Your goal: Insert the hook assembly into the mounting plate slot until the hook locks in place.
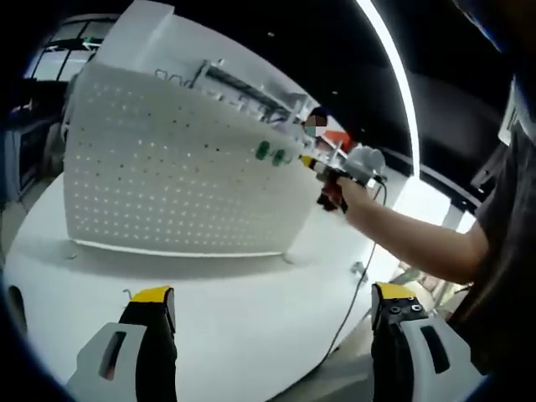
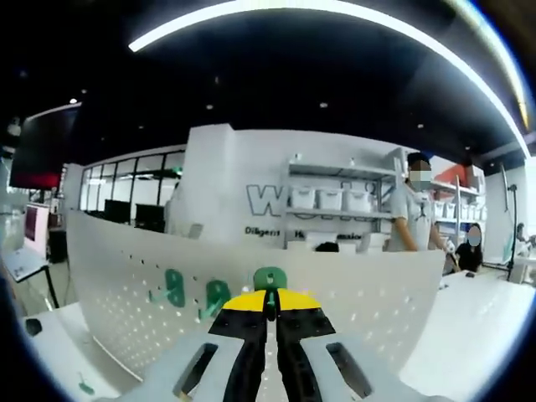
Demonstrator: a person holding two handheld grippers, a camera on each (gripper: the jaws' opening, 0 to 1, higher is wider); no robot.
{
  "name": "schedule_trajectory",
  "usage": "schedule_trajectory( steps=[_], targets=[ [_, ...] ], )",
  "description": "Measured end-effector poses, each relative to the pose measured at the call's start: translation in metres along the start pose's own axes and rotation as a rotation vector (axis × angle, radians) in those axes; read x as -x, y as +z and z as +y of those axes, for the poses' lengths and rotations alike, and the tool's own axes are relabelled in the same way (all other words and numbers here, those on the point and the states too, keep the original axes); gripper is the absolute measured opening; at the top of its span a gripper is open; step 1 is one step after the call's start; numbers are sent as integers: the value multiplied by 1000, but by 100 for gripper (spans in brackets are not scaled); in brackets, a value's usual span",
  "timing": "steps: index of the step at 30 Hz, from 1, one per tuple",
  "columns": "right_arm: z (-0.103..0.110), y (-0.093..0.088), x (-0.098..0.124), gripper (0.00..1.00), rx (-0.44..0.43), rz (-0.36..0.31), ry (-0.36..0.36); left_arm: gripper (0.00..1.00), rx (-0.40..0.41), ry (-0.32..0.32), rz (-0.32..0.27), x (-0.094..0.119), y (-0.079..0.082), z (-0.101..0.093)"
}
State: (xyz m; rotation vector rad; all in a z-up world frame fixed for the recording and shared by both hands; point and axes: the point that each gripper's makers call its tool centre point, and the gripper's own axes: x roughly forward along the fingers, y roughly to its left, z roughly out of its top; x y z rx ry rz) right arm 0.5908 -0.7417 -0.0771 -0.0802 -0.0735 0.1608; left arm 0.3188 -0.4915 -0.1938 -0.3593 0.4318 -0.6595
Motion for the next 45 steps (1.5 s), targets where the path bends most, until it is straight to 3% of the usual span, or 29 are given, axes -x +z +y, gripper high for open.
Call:
schedule_trajectory(
  steps=[10, 22, 35, 45],
  targets=[
    [-3, 6, -15, 1, 14, -15, 8, 99, -11, 16, 0, 0, 3, 5],
    [-7, -4, -20, 1, 1, -4, -10, 99, -26, 22, 15, 0, 2, 9],
    [-1, -2, -7, 1, -4, -26, -11, 97, -23, 28, 13, 0, 1, 12],
    [0, -17, -16, 1, -41, 50, -2, 96, -16, 30, 17, 2, -2, 14]
  ],
)
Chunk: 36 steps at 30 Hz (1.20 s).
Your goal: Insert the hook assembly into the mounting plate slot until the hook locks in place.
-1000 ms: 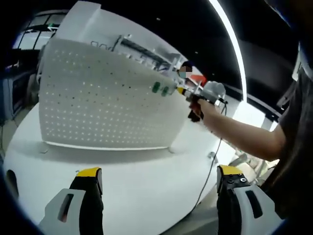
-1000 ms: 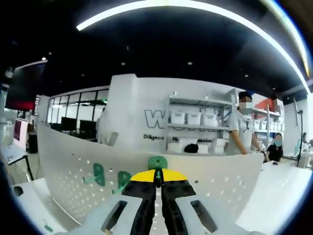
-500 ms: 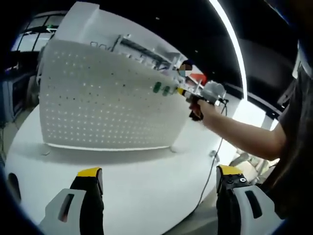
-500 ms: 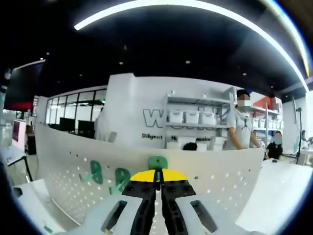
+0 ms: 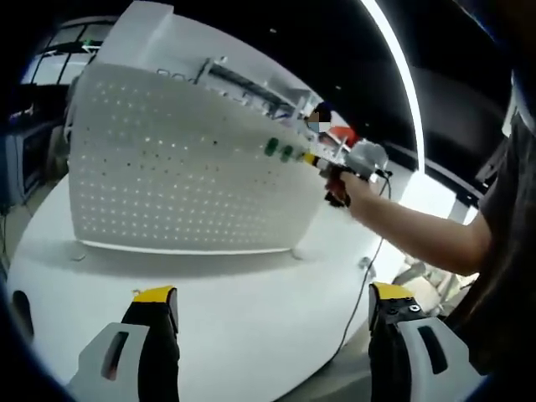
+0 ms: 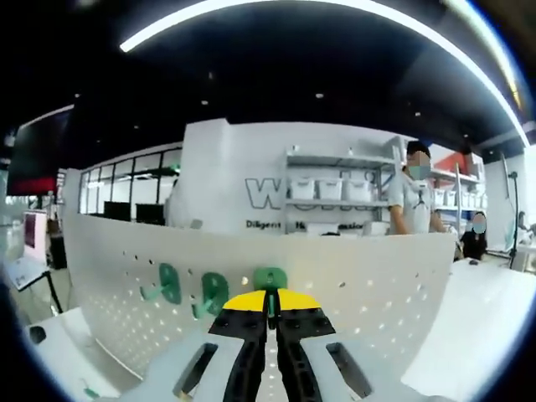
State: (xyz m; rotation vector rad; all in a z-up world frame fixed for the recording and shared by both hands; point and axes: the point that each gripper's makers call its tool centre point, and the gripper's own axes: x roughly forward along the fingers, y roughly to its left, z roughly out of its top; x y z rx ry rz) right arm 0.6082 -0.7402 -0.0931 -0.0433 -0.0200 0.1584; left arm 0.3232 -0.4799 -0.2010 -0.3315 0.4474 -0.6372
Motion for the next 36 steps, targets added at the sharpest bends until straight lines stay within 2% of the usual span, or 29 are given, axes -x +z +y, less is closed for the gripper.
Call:
schedule_trajectory(
  steps=[13, 19, 23, 27, 30, 36],
  targets=[
    [-4, -8, -4, 1, -23, 36, -18, 95, 10, 6, -1, 1, -1, 3],
    [-2, -12, -5, 1, -11, 52, -18, 94, 7, 5, 1, 1, -1, 3],
    [2, -12, -5, 1, 30, 69, -33, 94, 4, 6, 4, 0, -2, 4],
    [-3, -14, -6, 1, -5, 72, -26, 93, 10, 0, 7, -2, -2, 4],
    [-2, -17, -7, 4, -32, 88, -17, 93, 4, -5, 3, -2, -1, 3],
    [-3, -13, -4, 10, -24, 82, -24, 92, -1, -4, -3, -1, 0, 3]
  ],
)
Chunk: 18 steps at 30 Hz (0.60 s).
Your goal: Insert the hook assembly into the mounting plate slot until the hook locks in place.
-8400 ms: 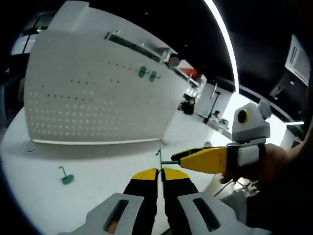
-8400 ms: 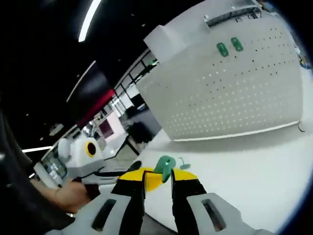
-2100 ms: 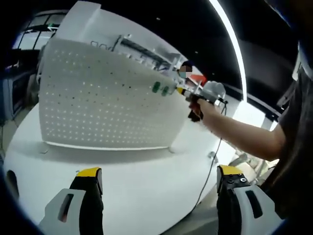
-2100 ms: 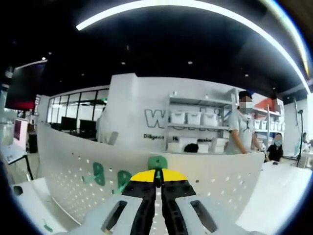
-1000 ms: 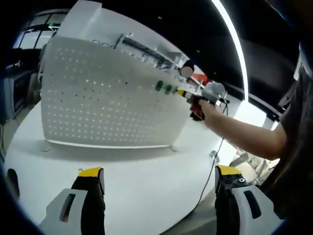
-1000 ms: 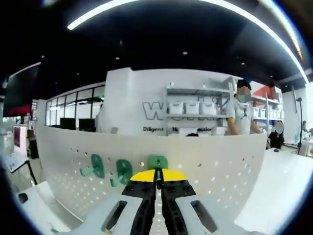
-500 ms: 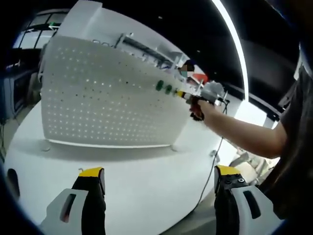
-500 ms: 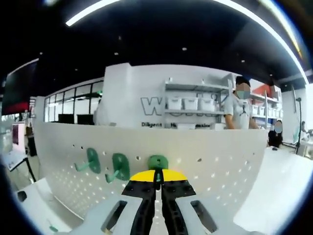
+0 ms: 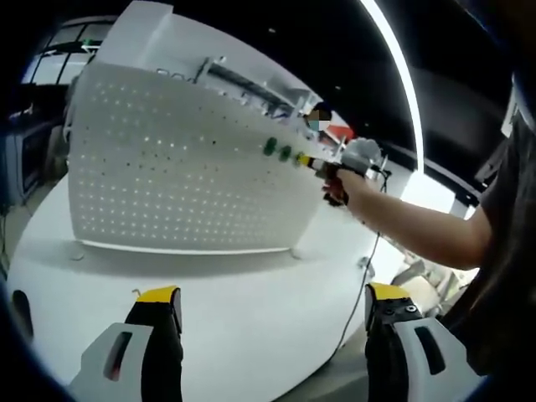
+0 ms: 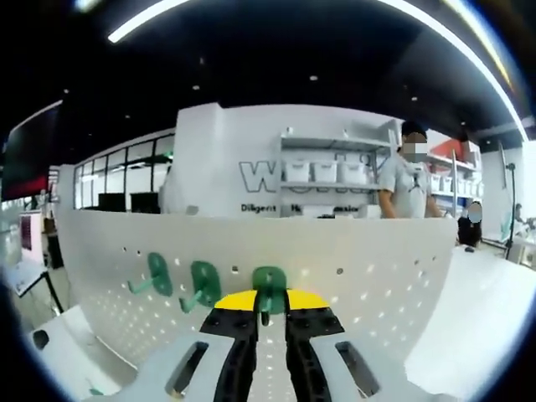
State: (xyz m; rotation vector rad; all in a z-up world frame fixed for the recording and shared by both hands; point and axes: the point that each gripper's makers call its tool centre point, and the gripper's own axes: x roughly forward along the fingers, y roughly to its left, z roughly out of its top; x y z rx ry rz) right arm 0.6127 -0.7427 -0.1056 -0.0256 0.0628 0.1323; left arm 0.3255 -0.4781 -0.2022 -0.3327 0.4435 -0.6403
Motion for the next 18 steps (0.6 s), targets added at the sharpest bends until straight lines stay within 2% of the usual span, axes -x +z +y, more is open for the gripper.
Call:
schedule_trajectory(
  steps=[6, 11, 18],
  targets=[
    [-1, 11, 4, 11, -14, -24, 6, 92, -7, 3, 3, 2, -2, -1],
    [2, 35, 13, 14, 14, -84, 10, 92, -15, 4, 1, 4, -2, -2],
    [10, 48, 25, 18, 27, -116, 29, 91, -19, 18, -14, 10, -2, -1]
  ],
)
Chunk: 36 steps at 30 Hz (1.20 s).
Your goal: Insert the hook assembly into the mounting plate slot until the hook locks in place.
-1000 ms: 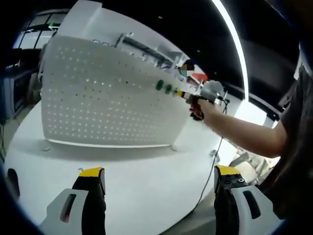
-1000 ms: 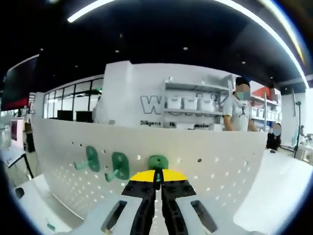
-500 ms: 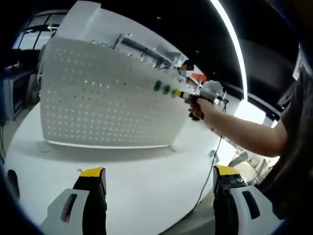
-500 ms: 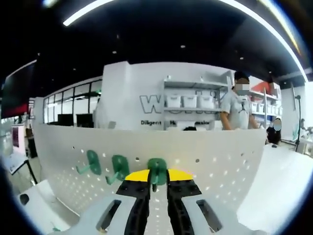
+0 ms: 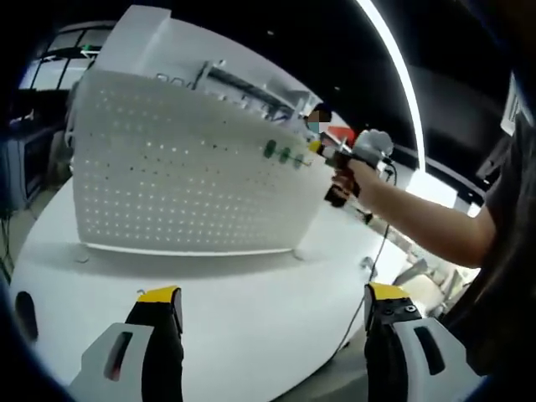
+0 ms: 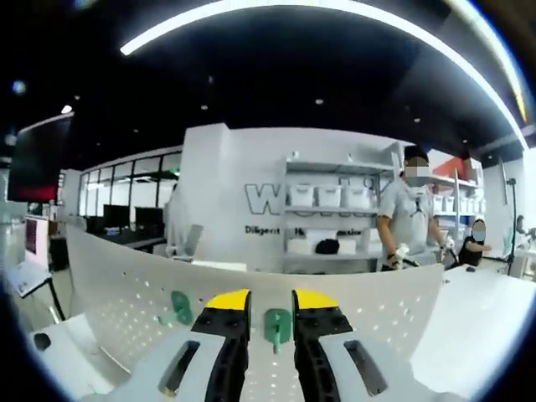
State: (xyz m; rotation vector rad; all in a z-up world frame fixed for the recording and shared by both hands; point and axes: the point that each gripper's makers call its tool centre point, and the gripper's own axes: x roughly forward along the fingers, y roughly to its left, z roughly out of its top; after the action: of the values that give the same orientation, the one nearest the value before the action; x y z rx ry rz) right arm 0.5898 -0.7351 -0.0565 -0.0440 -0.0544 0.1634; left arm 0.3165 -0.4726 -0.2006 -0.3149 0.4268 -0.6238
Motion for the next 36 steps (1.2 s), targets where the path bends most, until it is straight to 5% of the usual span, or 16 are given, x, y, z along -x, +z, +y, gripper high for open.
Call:
schedule_trajectory(
  steps=[12, 19, 36],
  targets=[
    [13, 10, 37, 21, -1, 16, 49, 91, -8, 15, -12, 10, -1, 2],
    [25, 0, 55, 21, -5, 54, 79, 91, -21, 14, -11, 14, -3, 0],
    [81, -82, 129, 24, -10, 236, 203, 90, -50, 27, 14, 25, -11, 2]
  ],
)
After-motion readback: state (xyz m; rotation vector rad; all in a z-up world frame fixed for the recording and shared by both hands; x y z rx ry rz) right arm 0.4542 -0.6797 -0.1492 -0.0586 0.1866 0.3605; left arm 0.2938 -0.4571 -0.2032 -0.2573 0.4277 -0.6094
